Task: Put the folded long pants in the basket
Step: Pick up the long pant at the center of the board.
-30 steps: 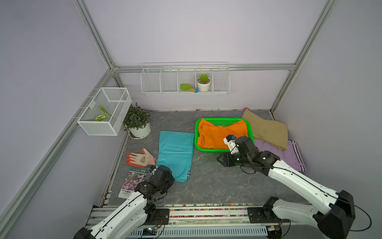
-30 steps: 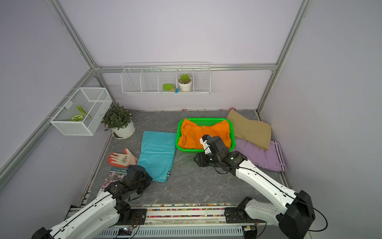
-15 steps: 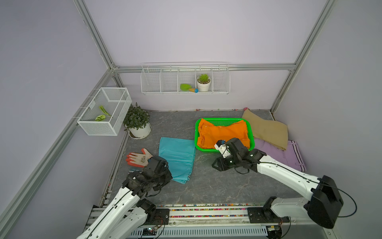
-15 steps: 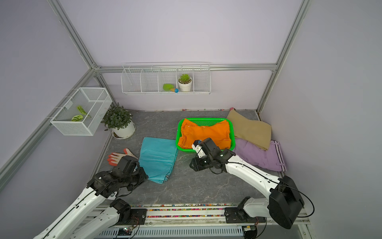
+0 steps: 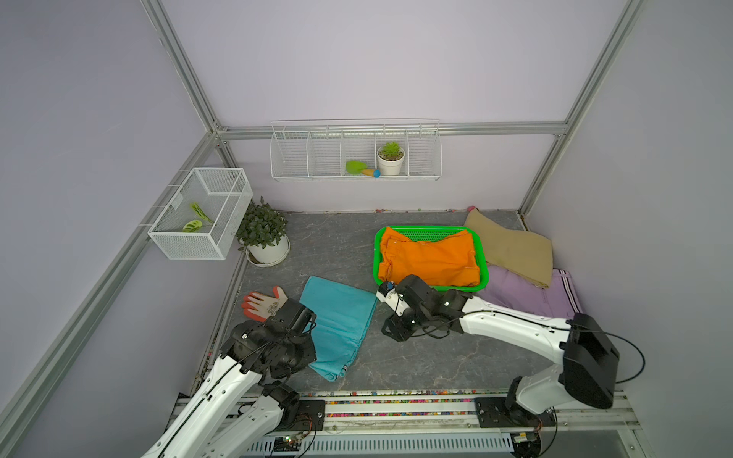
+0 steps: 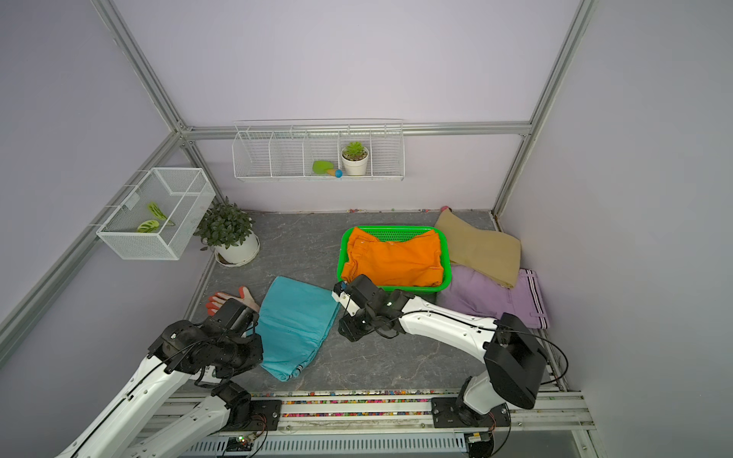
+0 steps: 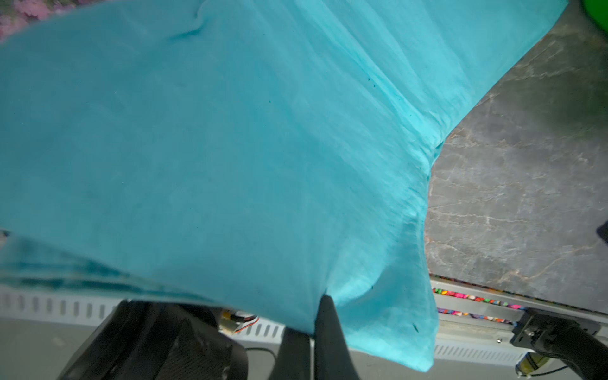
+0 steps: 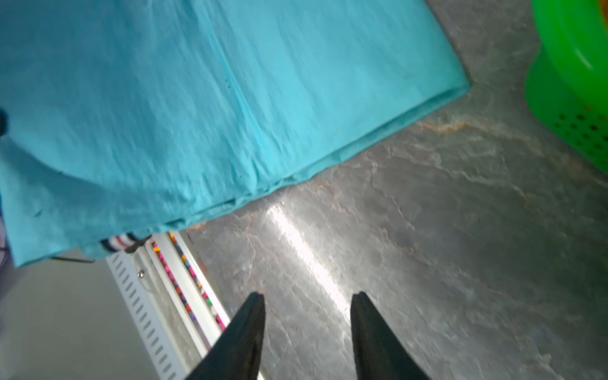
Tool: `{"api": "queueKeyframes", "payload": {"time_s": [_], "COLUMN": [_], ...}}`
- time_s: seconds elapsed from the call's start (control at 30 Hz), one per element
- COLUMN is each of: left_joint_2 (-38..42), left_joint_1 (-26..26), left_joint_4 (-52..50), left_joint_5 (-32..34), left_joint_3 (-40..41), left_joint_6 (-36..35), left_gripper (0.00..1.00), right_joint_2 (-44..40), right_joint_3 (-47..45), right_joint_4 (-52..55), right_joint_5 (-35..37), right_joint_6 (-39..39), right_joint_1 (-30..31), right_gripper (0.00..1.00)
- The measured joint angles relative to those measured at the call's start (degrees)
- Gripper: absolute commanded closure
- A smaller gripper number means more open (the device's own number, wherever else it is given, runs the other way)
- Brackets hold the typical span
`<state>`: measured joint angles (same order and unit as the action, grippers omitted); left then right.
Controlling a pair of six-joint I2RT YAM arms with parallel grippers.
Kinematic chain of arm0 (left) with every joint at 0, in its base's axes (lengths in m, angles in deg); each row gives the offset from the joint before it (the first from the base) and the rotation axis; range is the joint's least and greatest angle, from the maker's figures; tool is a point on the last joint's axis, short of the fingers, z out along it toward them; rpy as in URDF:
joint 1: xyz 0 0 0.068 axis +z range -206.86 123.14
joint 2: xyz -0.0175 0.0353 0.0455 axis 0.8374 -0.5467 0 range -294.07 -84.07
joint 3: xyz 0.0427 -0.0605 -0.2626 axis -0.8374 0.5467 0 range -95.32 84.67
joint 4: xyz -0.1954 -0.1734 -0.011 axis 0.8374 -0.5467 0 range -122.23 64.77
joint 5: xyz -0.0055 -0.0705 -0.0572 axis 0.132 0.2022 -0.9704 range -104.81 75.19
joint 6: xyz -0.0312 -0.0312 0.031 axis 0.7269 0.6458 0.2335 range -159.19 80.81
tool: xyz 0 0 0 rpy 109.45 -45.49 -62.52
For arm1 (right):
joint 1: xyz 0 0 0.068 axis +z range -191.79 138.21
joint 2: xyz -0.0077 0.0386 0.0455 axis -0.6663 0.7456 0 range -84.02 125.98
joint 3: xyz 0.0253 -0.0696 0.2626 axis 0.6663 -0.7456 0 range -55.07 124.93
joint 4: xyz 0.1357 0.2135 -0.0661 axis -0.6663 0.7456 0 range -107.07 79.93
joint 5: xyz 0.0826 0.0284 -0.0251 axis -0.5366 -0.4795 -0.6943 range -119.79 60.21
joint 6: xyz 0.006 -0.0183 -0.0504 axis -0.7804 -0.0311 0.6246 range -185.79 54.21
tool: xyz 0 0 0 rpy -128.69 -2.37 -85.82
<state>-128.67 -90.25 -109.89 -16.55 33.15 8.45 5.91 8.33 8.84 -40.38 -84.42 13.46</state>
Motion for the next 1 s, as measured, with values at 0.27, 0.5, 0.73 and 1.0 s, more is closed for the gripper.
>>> {"api": "queueKeyframes", "payload": {"time_s": [0.27,0.5,0.73,1.0], "left_joint_2": [0.0,-0.4,-0.3,-0.2], "left_joint_1": [0.0,0.0,0.0,0.0], "left_joint_4": [-2.9,-3.5,-3.6,-3.7], "left_joint_5": [1.1,1.3,1.3,1.6], "left_joint_3": [-1.0,-1.0,-1.0,-1.0], "left_joint_6": [-1.9,-2.7,-3.0,-3.2], "left_gripper": [1.00,1.00,1.00,1.00], "right_joint_2": [19.3,37.8,47.2,51.8], "right_joint_3": [19.1,43.9,57.3,64.1], "right_joint_4": [-0.1,7.9,15.6,17.5], "right_joint_5": [5.8,10.6,14.8,14.8], "right_joint_6": [0.0,2.1,5.3,8.5], "right_joint_1": [2.9,2.9,2.8,0.0], "right_gripper": [0.39,0.39,0.39,0.41]}}
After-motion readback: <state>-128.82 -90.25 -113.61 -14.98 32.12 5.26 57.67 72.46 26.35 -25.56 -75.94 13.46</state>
